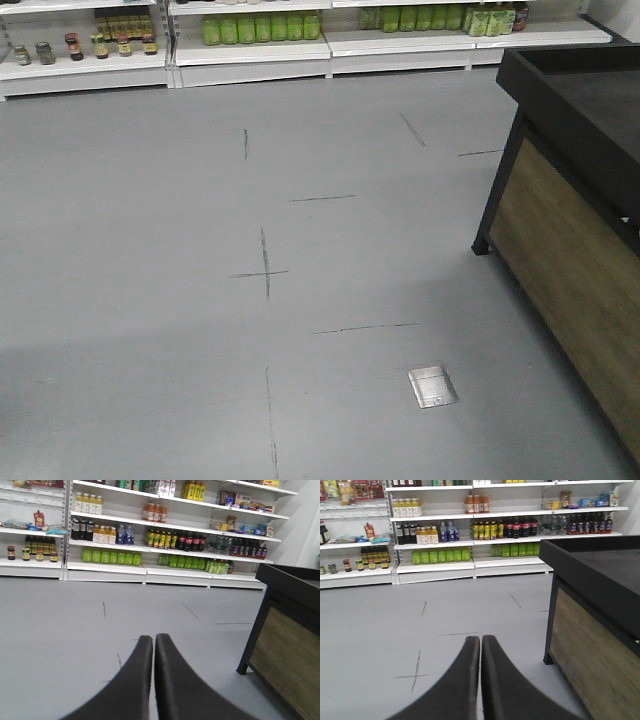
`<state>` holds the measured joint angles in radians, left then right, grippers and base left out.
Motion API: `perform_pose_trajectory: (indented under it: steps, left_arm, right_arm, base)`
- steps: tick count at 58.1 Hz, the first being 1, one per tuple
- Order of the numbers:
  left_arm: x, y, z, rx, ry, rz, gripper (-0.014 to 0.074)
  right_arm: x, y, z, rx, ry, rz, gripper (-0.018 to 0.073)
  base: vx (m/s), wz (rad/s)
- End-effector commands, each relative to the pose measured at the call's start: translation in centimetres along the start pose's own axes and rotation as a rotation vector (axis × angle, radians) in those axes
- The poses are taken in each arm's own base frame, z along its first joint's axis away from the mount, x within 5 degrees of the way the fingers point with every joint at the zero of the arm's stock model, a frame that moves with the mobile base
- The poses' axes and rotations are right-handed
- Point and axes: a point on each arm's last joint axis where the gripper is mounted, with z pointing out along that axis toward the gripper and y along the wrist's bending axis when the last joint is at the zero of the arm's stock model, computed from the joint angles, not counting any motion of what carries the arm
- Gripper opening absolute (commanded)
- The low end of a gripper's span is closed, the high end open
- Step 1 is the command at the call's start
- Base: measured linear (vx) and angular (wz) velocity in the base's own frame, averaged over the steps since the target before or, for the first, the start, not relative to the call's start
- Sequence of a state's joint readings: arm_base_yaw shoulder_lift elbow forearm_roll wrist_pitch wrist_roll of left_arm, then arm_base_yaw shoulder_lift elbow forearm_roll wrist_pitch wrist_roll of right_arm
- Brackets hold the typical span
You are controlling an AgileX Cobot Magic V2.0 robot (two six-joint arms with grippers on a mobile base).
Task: Pick three apples into basket with both arms
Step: 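Drive the base forward toward the black fruit table, then turn the base to face the light-blue basket on the table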
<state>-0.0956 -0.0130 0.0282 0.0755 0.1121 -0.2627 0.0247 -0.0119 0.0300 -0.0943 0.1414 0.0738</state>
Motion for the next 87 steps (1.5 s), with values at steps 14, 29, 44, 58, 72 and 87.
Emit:
perform_pose_trajectory:
  steps: [14, 29, 44, 58, 72, 87]
  left_arm:
    - [-1.48, -0.36, -0.27, 0.032, -0.101, -0.008, -0.0006]
    - [-1.48, -0.36, -0.27, 0.032, -0.101, -0.008, -0.0006]
    - [-1.48, -0.36, -0.27, 0.032, -0.101, -0.008, -0.0006]
    - [-1.48, -0.36, -0.27, 0.032, -0.101, -0.008, -0.0006]
    - [-1.48, -0.36, -0.27, 0.032, -0.101, -0.008, -0.0006]
    - [-1.48, -0.36, -0.27, 0.032, -0.101, -0.008, -0.0006]
  right_arm:
    - [-0.32, 0.02, -0.03, 0.001, -0.071, -0.017, -0.0005]
    - [-0.32, 0.02, -0.03, 0.001, -0.071, -0.017, -0.0005]
    - [-0.32, 0.02, -0.03, 0.001, -0.071, -0.017, -0.0005]
    - [-0.32, 0.02, -0.03, 0.001, -0.071, -0.017, -0.0005]
    - [-0.32, 0.02, -0.03, 0.001, -0.071, -0.017, -0.0005]
    - [-0.32, 0.02, -0.03, 0.001, -0.071, -0.017, -0.0005]
  base:
    - [0.15, -0.27]
    - [0.15, -0.33]
    - [0.14, -0.43]
    - [0.13, -0.51]
    - [0.14, -0.55]
    - [0.15, -0.58]
